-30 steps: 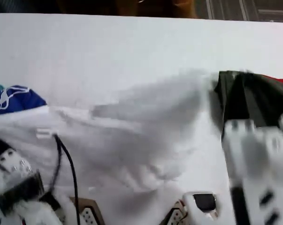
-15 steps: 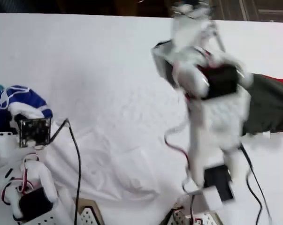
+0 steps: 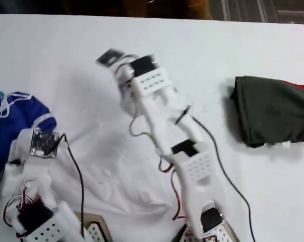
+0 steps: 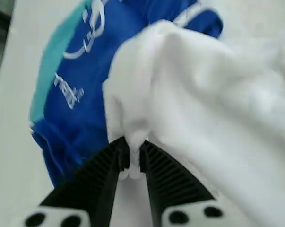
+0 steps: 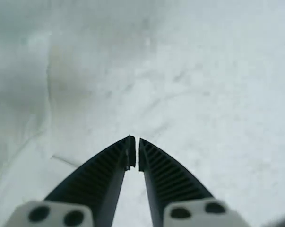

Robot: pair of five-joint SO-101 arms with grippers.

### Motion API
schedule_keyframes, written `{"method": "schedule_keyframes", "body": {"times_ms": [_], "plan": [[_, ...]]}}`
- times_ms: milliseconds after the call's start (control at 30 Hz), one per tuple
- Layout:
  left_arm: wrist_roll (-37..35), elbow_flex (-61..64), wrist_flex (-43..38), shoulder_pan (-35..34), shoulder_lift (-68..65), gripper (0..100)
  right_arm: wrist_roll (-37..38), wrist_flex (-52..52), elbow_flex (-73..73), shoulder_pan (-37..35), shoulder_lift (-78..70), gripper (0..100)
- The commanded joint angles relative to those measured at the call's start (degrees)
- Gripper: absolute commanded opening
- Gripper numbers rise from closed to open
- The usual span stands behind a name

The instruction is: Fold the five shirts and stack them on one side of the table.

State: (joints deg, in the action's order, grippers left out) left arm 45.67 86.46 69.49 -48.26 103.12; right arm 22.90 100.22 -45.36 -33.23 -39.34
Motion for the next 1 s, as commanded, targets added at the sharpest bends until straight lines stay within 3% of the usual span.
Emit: {"method": "schedule_keyframes", "body": {"times_ms": [0, 200, 400, 667, 767, 967], "plan": [[0.62, -0.04, 3.25, -1.41, 1.23, 3, 0.35, 1.19, -5.19, -4.88, -0.75, 3.9], [0.62, -0.04, 4.31, -1.49, 1.23, 3, 0.35, 1.27, -10.46, -10.33, -4.26, 14.2], [0.53, -0.04, 4.40, -1.76, 1.23, 3, 0.53, 1.27, -7.47, -13.41, -4.53, 13.8], [-5.01, -0.13, 4.40, -11.16, 1.23, 3, -0.79, 1.36, 3.43, -20.53, -0.31, 13.8], [-6.68, -0.04, 6.07, -14.42, 1.14, 3, -4.84, 1.27, 3.96, -20.62, -0.40, 13.8], [-7.12, -0.13, 6.07, -15.65, 1.14, 3, -5.63, 1.36, 8.18, -19.47, -3.65, 13.8]]}}
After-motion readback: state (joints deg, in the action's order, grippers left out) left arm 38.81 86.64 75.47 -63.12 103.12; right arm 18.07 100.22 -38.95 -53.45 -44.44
